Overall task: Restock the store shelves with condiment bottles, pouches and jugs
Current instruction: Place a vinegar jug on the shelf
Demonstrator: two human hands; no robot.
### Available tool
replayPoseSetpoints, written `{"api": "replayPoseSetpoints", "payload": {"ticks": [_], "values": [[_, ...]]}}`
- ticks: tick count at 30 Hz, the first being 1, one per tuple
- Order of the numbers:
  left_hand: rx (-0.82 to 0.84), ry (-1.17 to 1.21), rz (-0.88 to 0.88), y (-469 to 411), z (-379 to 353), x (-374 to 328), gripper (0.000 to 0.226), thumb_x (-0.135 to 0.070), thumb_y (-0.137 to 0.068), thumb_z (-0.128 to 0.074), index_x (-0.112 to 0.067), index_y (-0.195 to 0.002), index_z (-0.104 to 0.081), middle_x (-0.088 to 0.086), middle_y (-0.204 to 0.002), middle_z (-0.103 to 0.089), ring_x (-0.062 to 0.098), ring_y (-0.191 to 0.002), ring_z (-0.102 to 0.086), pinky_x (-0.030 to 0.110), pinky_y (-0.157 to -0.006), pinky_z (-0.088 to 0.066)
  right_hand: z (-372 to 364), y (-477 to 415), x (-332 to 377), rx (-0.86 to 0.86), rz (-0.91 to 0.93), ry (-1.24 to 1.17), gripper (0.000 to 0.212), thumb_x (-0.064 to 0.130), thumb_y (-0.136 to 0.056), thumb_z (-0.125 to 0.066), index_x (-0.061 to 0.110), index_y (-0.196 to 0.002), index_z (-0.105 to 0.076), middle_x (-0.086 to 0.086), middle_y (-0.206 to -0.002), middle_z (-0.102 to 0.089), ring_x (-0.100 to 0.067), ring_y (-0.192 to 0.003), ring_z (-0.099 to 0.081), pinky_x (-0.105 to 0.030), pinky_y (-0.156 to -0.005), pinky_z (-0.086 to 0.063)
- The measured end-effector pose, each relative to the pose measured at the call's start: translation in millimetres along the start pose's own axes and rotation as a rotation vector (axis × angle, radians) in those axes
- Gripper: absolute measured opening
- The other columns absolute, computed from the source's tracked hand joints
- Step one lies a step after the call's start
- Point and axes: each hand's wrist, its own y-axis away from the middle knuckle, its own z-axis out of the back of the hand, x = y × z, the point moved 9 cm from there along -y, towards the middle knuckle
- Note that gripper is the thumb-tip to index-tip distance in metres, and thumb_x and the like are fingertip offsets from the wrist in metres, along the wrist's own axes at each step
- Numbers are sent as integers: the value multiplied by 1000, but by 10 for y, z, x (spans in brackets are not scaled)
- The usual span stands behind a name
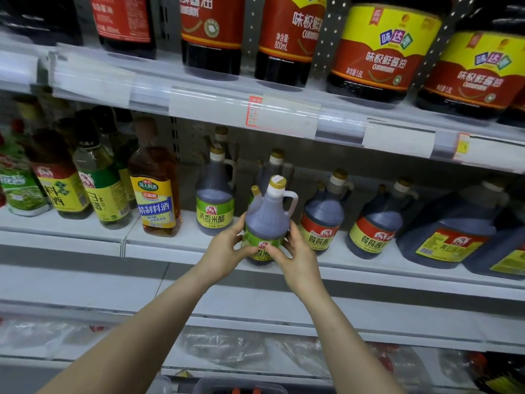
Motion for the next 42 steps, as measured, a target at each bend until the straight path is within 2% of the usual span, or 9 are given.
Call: {"api": "replayPoseSetpoints", "payload": {"ticks": [2, 5, 10, 16, 20, 22, 32, 38, 42], "values": [[-9, 2, -1, -4, 1, 15, 78, -5, -89, -69, -25, -153, -30, -28, -131, -50, 6, -127, -49, 10, -100, -41, -12, -2, -25, 0, -15, -2, 70, 21, -93, -72, 32, -152, -36, 31, -129, -52, 6, -115, -54, -10, -93, -47], [-14, 22, 6, -40, 6, 40, 77, -4, -90, -68, -25, -153, -30, -22, -133, -52, 10, -126, -51, 22, -105, -45, -11, -56, -30, -1, -27, -7, 68, 22, -94, -70, 29, -153, -36, 20, -136, -53, -2, -124, -52, -24, -103, -48], [-39, 6, 7, -134, 6, 49, 76, -4, -91, -67, -23, -154, -29, -20, -129, -54, 9, -122, -53, 14, -95, -47, 6, -171, -44, -18, -41, 16, 66, 23, -96, -68, 27, -153, -37, 9, -144, -53, -13, -132, -52, -31, -105, -48], [-53, -16, 5, -292, 19, 38, 76, -2, -91, -66, -18, -155, -28, -3, -140, -55, 16, -130, -52, 35, -108, -45, 25, -332, -85, -9, -73, 60, 67, 25, -98, -65, 26, -156, -32, 4, -150, -50, -17, -135, -50, -27, -103, -45], [-63, -20, 27, -382, 33, 71, 71, -1, -91, -66, -12, -153, -32, 3, -140, -56, 20, -130, -54, 41, -110, -45, 23, -422, -102, -9, -85, 93, 67, 26, -98, -64, 25, -157, -31, 2, -150, -50, -20, -135, -50, -40, -111, -46], [-69, -24, 35, -414, 40, 81, 68, -1, -91, -65, -8, -151, -34, 5, -140, -57, 20, -129, -55, 42, -110, -44, 19, -458, -116, -6, -87, 114, 67, 28, -99, -63, 24, -157, -31, 2, -151, -50, -21, -135, -50, -40, -111, -46], [-98, -87, 31, -526, 50, 120, 55, -3, -91, -67, -1, -140, -45, 12, -130, -63, 23, -124, -59, 47, -107, -46, 4, -584, -170, 11, -94, 201, 66, 32, -100, -60, 19, -157, -29, -2, -153, -47, -25, -138, -48, -47, -112, -44], [-128, -131, 19, -535, 47, 113, 59, -7, -91, -68, 0, -143, -42, 15, -130, -63, 27, -124, -59, 47, -107, -45, -15, -576, -181, -14, -96, 242, 65, 31, -102, -58, 18, -158, -27, -6, -154, -46, -29, -138, -46, -49, -113, -41], [-121, -164, 10, -452, 9, 101, 62, -9, -93, -65, -4, -148, -38, 11, -133, -61, 23, -124, -58, 43, -107, -45, -24, -525, -246, -2, -114, 238, 59, 24, -103, -55, 17, -156, -31, -7, -149, -51, -28, -136, -49, -45, -112, -42]]}}
